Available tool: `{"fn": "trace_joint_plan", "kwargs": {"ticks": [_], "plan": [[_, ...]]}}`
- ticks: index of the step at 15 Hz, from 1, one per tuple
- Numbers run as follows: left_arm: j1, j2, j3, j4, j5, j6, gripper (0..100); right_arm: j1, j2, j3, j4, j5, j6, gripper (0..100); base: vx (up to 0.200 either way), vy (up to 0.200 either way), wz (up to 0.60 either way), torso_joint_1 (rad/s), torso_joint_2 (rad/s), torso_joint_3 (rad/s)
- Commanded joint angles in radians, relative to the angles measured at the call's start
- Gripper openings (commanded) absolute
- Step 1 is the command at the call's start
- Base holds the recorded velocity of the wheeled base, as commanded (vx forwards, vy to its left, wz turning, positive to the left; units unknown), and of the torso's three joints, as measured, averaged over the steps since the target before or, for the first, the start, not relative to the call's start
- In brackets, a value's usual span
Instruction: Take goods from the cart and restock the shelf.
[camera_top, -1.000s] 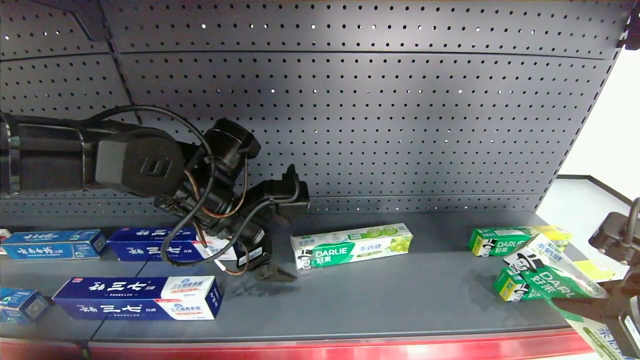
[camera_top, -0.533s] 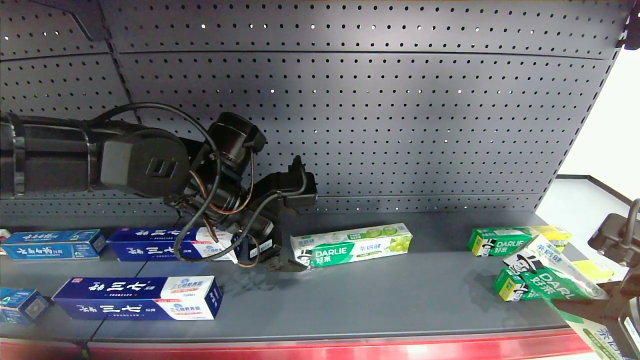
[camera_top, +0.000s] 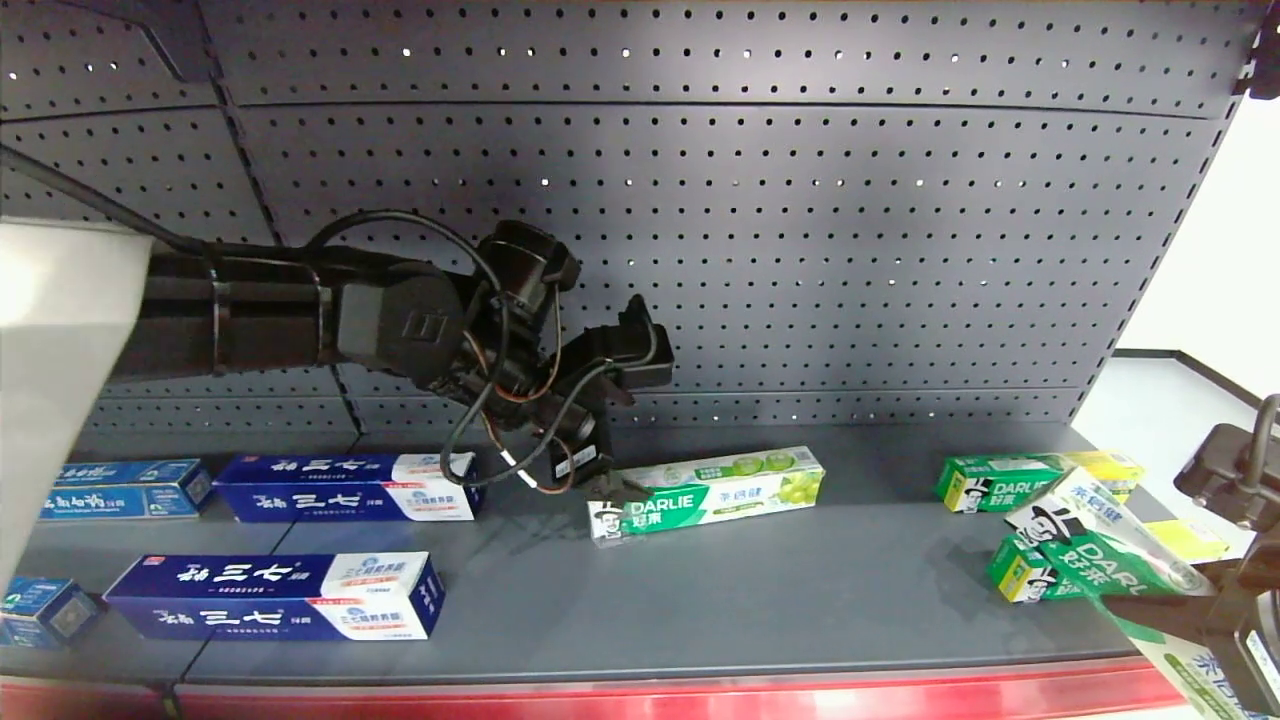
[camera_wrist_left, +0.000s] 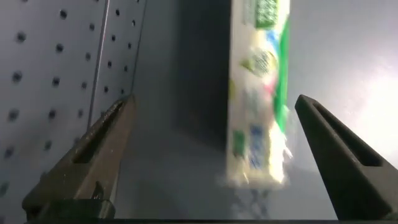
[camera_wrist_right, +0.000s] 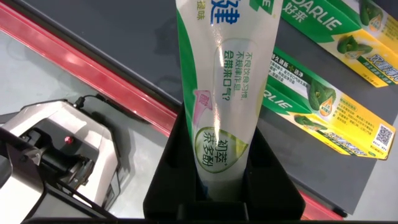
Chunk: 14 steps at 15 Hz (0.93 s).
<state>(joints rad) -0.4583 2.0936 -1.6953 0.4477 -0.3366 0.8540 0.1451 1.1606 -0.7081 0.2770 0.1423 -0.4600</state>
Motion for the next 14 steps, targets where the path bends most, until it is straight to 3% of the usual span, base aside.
{"fn": "trace_joint_plan", "kwargs": {"ticks": [1, 6, 14], "plan": [[-0.014, 0.071, -0.046, 0.000, -0.002, 0.000, 100, 0.001, 0.007, -0.002, 0.001, 0.000, -0.002, 0, 0.000, 0.000, 0.00, 0.000, 0.00, 0.000], [-0.046, 0.129, -0.129, 0.002, -0.005, -0.030, 100, 0.001, 0.007, 0.002, 0.001, -0.001, -0.002, 0, 0.000, 0.000, 0.00, 0.000, 0.00, 0.000], [-0.072, 0.180, -0.152, 0.000, -0.009, -0.035, 100, -0.001, 0.010, 0.001, 0.001, -0.001, -0.002, 0, 0.000, 0.000, 0.00, 0.000, 0.00, 0.000]]}}
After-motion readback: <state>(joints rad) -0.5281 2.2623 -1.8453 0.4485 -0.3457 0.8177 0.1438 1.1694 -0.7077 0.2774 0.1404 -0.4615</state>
